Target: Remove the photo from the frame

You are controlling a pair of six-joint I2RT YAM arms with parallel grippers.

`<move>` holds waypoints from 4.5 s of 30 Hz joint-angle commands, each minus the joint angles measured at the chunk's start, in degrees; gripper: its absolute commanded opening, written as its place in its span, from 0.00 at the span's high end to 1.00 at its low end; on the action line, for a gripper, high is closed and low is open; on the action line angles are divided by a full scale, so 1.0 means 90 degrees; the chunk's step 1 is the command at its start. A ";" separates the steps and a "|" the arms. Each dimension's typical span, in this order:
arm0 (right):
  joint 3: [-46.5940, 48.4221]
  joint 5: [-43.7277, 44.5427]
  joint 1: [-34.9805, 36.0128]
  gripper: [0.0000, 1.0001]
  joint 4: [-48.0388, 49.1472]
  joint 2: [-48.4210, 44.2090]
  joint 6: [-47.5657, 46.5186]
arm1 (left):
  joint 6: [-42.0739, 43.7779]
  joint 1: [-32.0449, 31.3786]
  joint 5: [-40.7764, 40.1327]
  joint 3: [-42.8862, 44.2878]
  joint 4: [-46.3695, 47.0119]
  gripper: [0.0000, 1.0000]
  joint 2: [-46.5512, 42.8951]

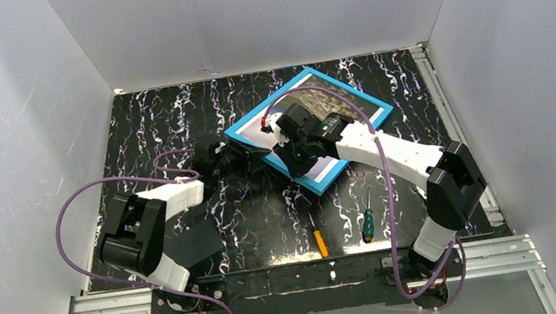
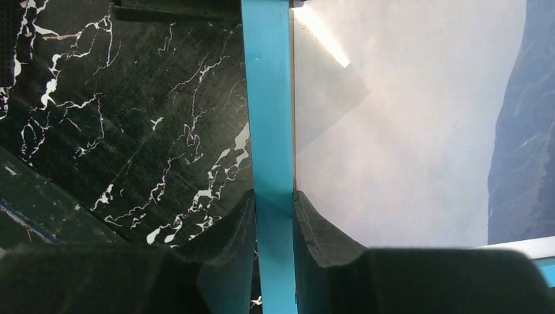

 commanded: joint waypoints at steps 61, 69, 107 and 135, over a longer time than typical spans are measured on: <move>-0.4429 0.5820 0.3956 0.47 0.6881 -0.3140 -0.4723 | 0.0908 0.1419 0.0197 0.3850 -1.0522 1.00 -0.2393; -0.4342 0.5851 0.3951 0.91 0.7288 -0.2994 -0.4970 | 0.0747 0.1421 0.0243 0.3751 -1.0147 1.00 -0.2468; -0.0699 0.2132 -0.1055 0.99 0.2749 -0.3899 0.1468 | 0.5282 0.0502 -0.1909 0.5999 -1.0635 0.02 -0.3052; -0.6246 0.0869 -0.4778 0.99 0.5824 -0.4455 0.5277 | 0.5444 -0.0341 -0.1848 0.3442 -1.0447 0.02 -0.3807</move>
